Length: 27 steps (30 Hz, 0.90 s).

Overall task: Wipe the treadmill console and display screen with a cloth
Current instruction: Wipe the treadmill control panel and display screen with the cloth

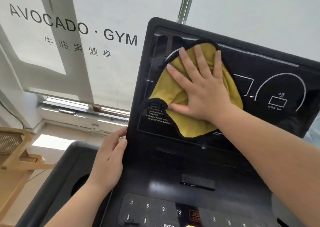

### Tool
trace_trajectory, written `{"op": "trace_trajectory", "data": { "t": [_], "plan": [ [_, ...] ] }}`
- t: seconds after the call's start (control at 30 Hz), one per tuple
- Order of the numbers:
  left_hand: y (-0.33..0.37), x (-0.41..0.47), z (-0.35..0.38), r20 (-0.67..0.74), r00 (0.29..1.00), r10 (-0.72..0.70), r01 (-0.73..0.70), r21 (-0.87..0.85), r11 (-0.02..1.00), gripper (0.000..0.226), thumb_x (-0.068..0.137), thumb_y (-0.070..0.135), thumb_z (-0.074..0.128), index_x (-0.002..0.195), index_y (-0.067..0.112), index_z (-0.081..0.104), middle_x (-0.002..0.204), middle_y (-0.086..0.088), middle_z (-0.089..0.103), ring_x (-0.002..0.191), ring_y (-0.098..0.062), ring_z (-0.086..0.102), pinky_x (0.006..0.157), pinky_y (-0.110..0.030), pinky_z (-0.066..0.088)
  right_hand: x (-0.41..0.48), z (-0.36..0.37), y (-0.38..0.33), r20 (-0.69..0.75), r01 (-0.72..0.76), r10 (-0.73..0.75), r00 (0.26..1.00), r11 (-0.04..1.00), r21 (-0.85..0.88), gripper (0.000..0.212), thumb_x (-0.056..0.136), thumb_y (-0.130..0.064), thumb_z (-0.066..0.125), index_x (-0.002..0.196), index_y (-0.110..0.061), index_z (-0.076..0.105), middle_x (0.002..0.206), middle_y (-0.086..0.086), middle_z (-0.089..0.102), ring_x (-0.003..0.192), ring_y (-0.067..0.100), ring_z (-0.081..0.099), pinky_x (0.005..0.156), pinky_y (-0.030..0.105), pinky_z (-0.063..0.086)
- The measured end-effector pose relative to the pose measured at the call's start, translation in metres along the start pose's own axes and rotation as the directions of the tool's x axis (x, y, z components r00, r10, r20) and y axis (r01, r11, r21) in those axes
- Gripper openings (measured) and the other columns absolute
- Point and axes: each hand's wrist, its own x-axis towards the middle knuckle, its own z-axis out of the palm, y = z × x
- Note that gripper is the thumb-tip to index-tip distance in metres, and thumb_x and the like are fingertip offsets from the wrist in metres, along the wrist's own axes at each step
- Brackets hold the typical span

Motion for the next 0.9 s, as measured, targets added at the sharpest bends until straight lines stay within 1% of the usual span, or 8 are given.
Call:
{"op": "trace_trajectory", "data": {
  "t": [0.07, 0.17, 0.23, 0.3, 0.37, 0.6, 0.77, 0.9],
  "plan": [
    [0.002, -0.001, -0.002, 0.005, 1.000, -0.007, 0.007, -0.001, 1.000, 0.038, 0.105, 0.021, 0.042, 0.129, 0.043, 0.063, 0.126, 0.025, 0.065, 0.125, 0.002, 0.055, 0.106, -0.036, 0.044, 0.025, -0.011, 0.005, -0.022, -0.122, 0.122, 0.992, 0.992, 0.016, 0.106, 0.081, -0.095, 0.030, 0.165, -0.033, 0.011, 0.173, 0.013, 0.001, 0.157, 0.046, -0.001, 0.118, 0.076, -0.002],
    [0.001, -0.002, -0.005, -0.013, 0.999, -0.039, 0.039, -0.031, 0.999, 0.036, 0.095, 0.043, 0.042, 0.126, 0.053, 0.059, 0.126, 0.027, 0.064, 0.123, -0.001, 0.058, 0.110, -0.041, 0.044, 0.045, -0.015, -0.013, -0.019, -0.145, 0.146, 0.989, 0.989, 0.018, 0.112, 0.079, -0.098, 0.025, 0.165, -0.030, 0.006, 0.173, 0.012, -0.004, 0.157, 0.046, -0.005, 0.118, 0.076, -0.005],
    [0.001, -0.003, -0.006, -0.037, 0.997, -0.072, 0.071, -0.044, 0.997, 0.047, 0.085, 0.056, 0.041, 0.130, 0.067, 0.045, 0.128, 0.033, 0.057, 0.121, -0.007, 0.059, 0.110, -0.043, 0.043, 0.043, -0.007, -0.026, -0.009, 0.105, -0.105, 0.994, 0.994, -0.035, 0.109, 0.082, -0.095, 0.024, 0.165, -0.028, 0.005, 0.174, 0.009, -0.004, 0.158, 0.042, -0.006, 0.118, 0.074, -0.010],
    [0.000, -0.003, -0.007, -0.053, 0.996, -0.075, 0.072, -0.045, 0.996, 0.055, 0.082, 0.060, 0.040, 0.134, 0.073, 0.032, 0.129, 0.037, 0.052, 0.120, -0.011, 0.059, 0.110, -0.044, 0.043, 0.046, -0.005, -0.015, 0.028, 0.395, -0.394, 0.918, 0.915, -0.083, 0.103, 0.085, -0.091, 0.020, 0.165, -0.028, 0.003, 0.174, 0.006, -0.003, 0.158, 0.038, -0.007, 0.120, 0.070, -0.011],
    [0.000, -0.002, -0.007, -0.034, 0.997, -0.065, 0.064, -0.034, 0.997, 0.055, 0.080, 0.063, 0.038, 0.133, 0.074, 0.031, 0.126, 0.037, 0.054, 0.117, -0.010, 0.060, 0.108, -0.045, 0.044, 0.060, -0.013, 0.008, 0.034, 0.483, -0.482, 0.875, 0.871, -0.091, 0.101, 0.086, -0.090, 0.021, 0.165, -0.030, 0.004, 0.174, 0.003, -0.002, 0.159, 0.035, -0.005, 0.122, 0.068, -0.008],
    [-0.004, -0.003, -0.004, -0.032, 0.998, -0.054, 0.052, -0.082, 0.995, 0.052, 0.080, 0.061, 0.037, 0.131, 0.053, 0.047, 0.121, 0.018, 0.067, 0.114, -0.010, 0.064, 0.101, -0.044, 0.048, 0.075, -0.025, 0.001, -0.019, -0.013, 0.013, 1.000, 0.999, 0.032, 0.111, 0.079, -0.096, 0.028, 0.165, -0.029, 0.008, 0.174, 0.011, 0.001, 0.158, 0.042, 0.000, 0.122, 0.069, 0.004],
    [-0.014, -0.008, -0.009, -0.123, 0.990, -0.069, 0.066, -0.029, 0.997, 0.057, 0.085, 0.054, 0.038, 0.142, 0.051, 0.039, 0.129, 0.015, 0.059, 0.112, -0.011, 0.063, 0.103, -0.051, 0.047, 0.023, 0.002, -0.064, 0.022, 0.167, -0.169, 0.985, 0.984, 0.060, 0.112, 0.080, -0.094, 0.030, 0.165, -0.025, 0.006, 0.174, 0.009, -0.003, 0.158, 0.039, -0.004, 0.123, 0.067, -0.001],
    [-0.021, -0.014, -0.004, -0.114, 0.991, -0.074, 0.077, 0.022, 0.997, 0.057, 0.090, 0.042, 0.040, 0.146, 0.042, 0.040, 0.137, 0.014, 0.055, 0.113, 0.004, 0.056, 0.107, -0.043, 0.044, -0.014, 0.019, -0.093, 0.052, 0.255, -0.259, 0.964, 0.964, 0.076, 0.107, 0.083, -0.090, 0.033, 0.165, -0.027, 0.007, 0.174, 0.006, -0.001, 0.159, 0.037, -0.005, 0.124, 0.065, -0.006]
  ]
}}
